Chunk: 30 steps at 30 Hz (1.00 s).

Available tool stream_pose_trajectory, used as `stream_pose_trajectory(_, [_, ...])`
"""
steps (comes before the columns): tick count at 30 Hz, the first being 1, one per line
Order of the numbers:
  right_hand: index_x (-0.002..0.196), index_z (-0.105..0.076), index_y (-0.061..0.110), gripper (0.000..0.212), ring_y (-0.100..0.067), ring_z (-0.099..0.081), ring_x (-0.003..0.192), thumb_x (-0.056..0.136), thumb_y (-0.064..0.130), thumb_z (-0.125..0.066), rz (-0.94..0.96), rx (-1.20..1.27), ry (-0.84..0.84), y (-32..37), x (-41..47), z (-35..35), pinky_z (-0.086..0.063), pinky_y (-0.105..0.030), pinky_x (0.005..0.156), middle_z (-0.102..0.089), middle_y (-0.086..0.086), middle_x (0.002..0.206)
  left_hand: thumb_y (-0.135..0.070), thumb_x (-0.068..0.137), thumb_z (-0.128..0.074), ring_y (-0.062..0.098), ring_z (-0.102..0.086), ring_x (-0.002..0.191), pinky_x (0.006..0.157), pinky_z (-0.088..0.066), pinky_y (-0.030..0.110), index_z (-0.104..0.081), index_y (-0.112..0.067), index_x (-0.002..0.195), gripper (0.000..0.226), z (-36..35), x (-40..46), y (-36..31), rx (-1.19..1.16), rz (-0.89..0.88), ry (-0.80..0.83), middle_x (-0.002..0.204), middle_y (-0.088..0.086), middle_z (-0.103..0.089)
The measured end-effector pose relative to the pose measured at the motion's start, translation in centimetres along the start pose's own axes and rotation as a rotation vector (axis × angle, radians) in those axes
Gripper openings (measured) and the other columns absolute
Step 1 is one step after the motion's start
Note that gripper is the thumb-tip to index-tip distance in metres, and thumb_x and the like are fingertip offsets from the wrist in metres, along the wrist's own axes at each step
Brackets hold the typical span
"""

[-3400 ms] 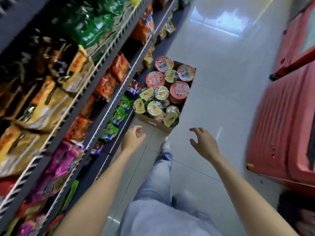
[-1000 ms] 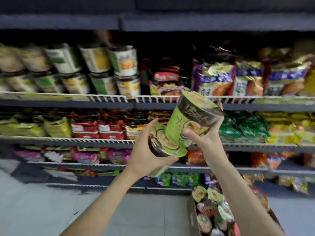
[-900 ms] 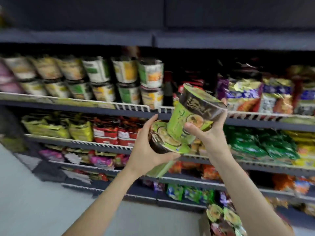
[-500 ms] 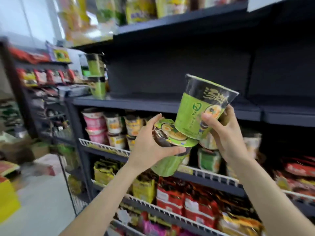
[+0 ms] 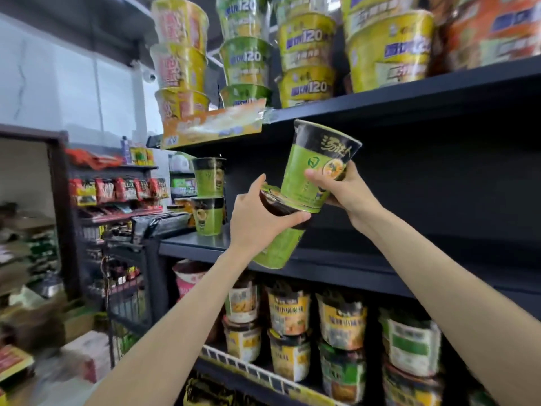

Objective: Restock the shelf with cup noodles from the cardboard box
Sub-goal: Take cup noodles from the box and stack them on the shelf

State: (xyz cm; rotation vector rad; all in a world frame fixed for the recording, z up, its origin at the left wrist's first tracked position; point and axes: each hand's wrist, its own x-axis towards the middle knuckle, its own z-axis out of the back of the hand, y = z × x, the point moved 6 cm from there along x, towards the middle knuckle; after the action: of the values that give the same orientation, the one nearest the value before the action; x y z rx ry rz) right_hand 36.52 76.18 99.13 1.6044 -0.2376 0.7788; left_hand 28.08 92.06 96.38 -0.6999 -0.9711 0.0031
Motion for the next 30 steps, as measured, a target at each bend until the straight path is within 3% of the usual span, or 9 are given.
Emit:
stream_pose_trajectory(5, [0.134,-0.027,0.014,0.096,-0.014,-0.059,0.108,0.062,0.039,-0.086,-0.001,-0.082,-0.061,-3.5,6.2,-2.5,-0.049,-0.042,0.097,-0.059,0.002,0.116,-0.063,0.055,-0.078,0.019,-0.040,0.132,0.103,-0.035,0.033,-0.031,-0.027,0.144,0.107,-2.3,4.4,5.2,-0.041,0.124,0.004,0.143,0.001,-0.044])
stream_pose_trajectory(8, [0.131,-0.029,0.014,0.090,-0.013,-0.057,0.106,0.065,0.040,-0.084,-0.011,-0.141,-0.052,-5.2,9.1,-4.3,-0.049,-0.034,0.094,-0.056,0.002,0.117,-0.062,0.059,-0.077,0.020,-0.041,0.131,0.104,-0.036,0.034,-0.032,-0.023,0.144,0.104,-3.0,6.5,7.8,-0.017,0.158,-0.002,0.143,0.002,-0.045])
stream_pose_trajectory(12, [0.137,-0.027,0.013,0.090,-0.017,-0.055,0.105,0.070,0.038,-0.081,-0.026,-0.216,-0.055,-6.6,12.5,-7.0,-0.044,-0.028,0.085,-0.054,-0.003,0.126,-0.066,0.059,-0.074,0.021,-0.044,0.129,0.101,-0.038,0.033,-0.036,-0.020,0.143,0.103,-3.2,9.4,11.4,0.027,0.189,-0.011,0.140,0.002,-0.049])
stream_pose_trajectory(15, [0.140,-0.024,0.013,0.092,-0.022,-0.053,0.117,0.071,0.039,-0.081,-0.022,-0.264,-0.073,-7.5,14.6,-8.9,-0.044,-0.030,0.090,-0.051,-0.006,0.132,-0.069,0.058,-0.072,0.022,-0.048,0.127,0.100,-0.039,0.033,-0.039,-0.017,0.141,0.103,-3.2,11.3,13.6,0.044,0.187,-0.019,0.137,0.003,-0.053])
stream_pose_trajectory(21, [0.139,-0.025,0.011,0.094,-0.022,-0.052,0.119,0.070,0.041,-0.081,0.010,-0.338,-0.093,-9.9,17.7,-12.6,-0.044,-0.034,0.100,-0.050,-0.006,0.133,-0.070,0.060,-0.070,0.023,-0.057,0.116,0.087,-0.044,0.029,-0.048,-0.013,0.133,0.095,-3.4,14.4,18.2,0.054,0.170,-0.041,0.121,0.006,-0.063])
stream_pose_trajectory(25, [0.138,-0.028,0.011,0.093,-0.023,-0.053,0.118,0.069,0.044,-0.080,-0.013,-0.407,-0.131,-11.4,18.6,-14.4,-0.046,-0.036,0.098,-0.051,-0.006,0.131,-0.072,0.064,-0.066,0.025,-0.051,0.123,0.094,-0.043,0.032,-0.038,-0.012,0.141,0.102,-4.3,15.6,20.7,0.041,0.170,0.046,0.132,0.009,-0.057])
stream_pose_trajectory(30, [0.140,-0.028,0.012,0.094,-0.022,-0.054,0.118,0.069,0.047,-0.079,-0.025,-0.460,-0.186,-11.9,19.2,-15.6,-0.046,-0.037,0.098,-0.052,-0.005,0.132,-0.069,0.070,-0.064,0.028,-0.052,0.121,0.083,-0.039,0.028,-0.028,-0.016,0.144,0.098,-4.4,16.7,22.0,-0.002,0.124,0.105,0.133,0.006,-0.055])
